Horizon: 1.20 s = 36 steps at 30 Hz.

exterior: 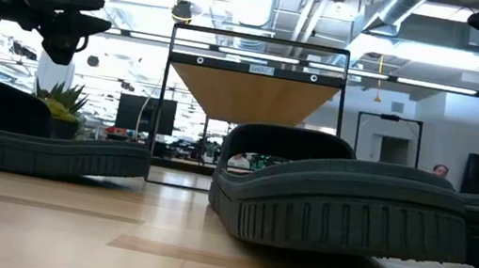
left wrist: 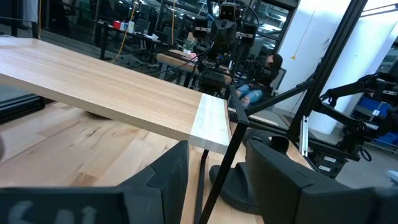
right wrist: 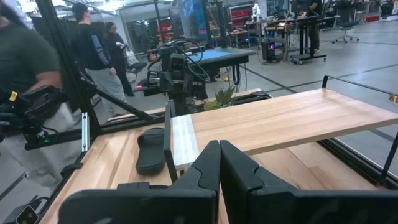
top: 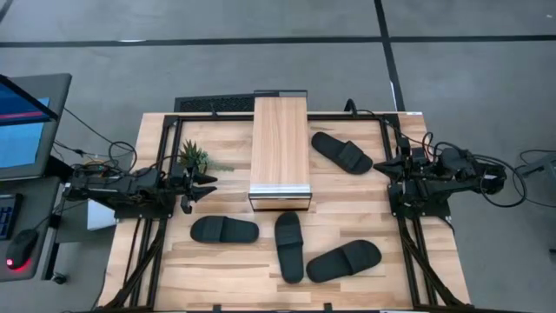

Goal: Pick and place slides into the shelf

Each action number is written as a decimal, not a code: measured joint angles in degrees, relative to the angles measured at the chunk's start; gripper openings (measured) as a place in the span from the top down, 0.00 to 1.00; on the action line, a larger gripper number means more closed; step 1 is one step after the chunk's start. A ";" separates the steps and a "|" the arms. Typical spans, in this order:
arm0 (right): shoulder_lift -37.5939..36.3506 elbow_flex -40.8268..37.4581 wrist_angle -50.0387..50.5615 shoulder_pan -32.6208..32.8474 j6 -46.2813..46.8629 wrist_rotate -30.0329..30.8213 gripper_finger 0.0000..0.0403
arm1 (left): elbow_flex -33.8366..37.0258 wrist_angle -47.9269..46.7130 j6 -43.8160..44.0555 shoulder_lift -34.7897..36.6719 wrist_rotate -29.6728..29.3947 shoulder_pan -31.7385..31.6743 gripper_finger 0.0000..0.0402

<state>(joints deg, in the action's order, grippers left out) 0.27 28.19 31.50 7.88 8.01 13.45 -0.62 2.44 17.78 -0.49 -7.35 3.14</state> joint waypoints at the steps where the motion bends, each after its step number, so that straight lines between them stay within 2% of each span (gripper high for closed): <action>1: -0.02 -0.01 0.00 0.00 0.02 0.00 1.00 | 0.02 0.00 0.00 0.01 0.00 0.00 0.63; 18: -0.01 0.01 -0.01 0.01 0.01 0.00 1.00 | 0.01 0.46 -0.02 0.01 -0.11 0.00 0.63; 23: 0.00 0.00 0.00 0.00 0.02 0.00 1.00 | 0.02 1.61 0.31 0.02 -5.39 0.00 0.63; 29: -0.02 0.01 -0.01 0.00 0.02 0.00 1.00 | 0.02 2.18 10.67 0.01 -5.43 0.00 0.63; 32: 0.00 -0.01 0.00 0.00 0.02 0.00 1.00 | 0.02 5.52 16.93 0.00 -5.34 0.00 0.63; 36: -0.01 0.00 -0.01 0.00 0.02 0.00 1.00 | -0.07 16.34 15.93 0.00 -2.39 0.00 0.63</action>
<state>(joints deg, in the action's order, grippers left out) 0.27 28.19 31.49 7.88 8.03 13.45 -0.69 18.78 33.71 -0.49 -9.74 3.14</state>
